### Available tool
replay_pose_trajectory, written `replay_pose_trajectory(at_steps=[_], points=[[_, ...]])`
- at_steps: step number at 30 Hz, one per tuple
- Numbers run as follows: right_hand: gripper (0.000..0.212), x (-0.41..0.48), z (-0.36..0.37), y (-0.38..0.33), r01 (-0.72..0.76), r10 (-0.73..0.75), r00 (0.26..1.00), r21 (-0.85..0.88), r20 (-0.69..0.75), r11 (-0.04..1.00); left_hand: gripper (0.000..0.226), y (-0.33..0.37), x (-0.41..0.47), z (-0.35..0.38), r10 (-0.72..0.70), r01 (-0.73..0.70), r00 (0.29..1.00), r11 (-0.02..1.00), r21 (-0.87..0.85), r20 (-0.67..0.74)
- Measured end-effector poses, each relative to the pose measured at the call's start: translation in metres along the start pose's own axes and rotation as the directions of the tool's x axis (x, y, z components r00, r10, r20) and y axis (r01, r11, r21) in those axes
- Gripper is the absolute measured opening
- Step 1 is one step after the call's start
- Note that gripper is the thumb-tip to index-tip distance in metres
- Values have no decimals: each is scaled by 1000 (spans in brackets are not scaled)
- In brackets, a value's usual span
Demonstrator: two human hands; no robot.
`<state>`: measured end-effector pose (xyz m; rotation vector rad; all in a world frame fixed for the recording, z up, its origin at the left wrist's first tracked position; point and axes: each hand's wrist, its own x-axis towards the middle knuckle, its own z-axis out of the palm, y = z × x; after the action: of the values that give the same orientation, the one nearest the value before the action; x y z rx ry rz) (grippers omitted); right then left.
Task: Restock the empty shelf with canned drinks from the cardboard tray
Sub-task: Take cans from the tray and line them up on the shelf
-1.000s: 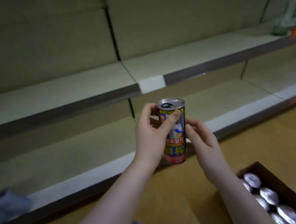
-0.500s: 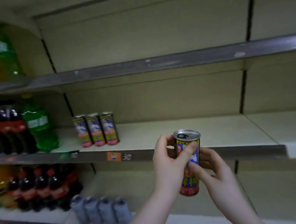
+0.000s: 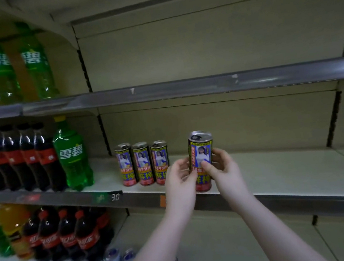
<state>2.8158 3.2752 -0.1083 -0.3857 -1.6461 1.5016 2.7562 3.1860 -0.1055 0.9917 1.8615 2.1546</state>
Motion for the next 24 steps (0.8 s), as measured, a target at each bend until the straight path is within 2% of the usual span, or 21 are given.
replay_pose_trajectory(at_steps=[9, 19, 24], points=[[25, 43, 39, 30, -51, 49, 997, 37, 55, 998, 42, -32, 45, -14, -123, 125, 992, 988, 92, -30], [25, 67, 60, 72, -113, 112, 992, 11, 63, 994, 43, -59, 60, -23, -261, 263, 965, 959, 106, -36], [26, 71, 62, 80, -142, 140, 989, 36, 50, 989, 48, -63, 63, -23, -280, 281, 960, 947, 155, -24]])
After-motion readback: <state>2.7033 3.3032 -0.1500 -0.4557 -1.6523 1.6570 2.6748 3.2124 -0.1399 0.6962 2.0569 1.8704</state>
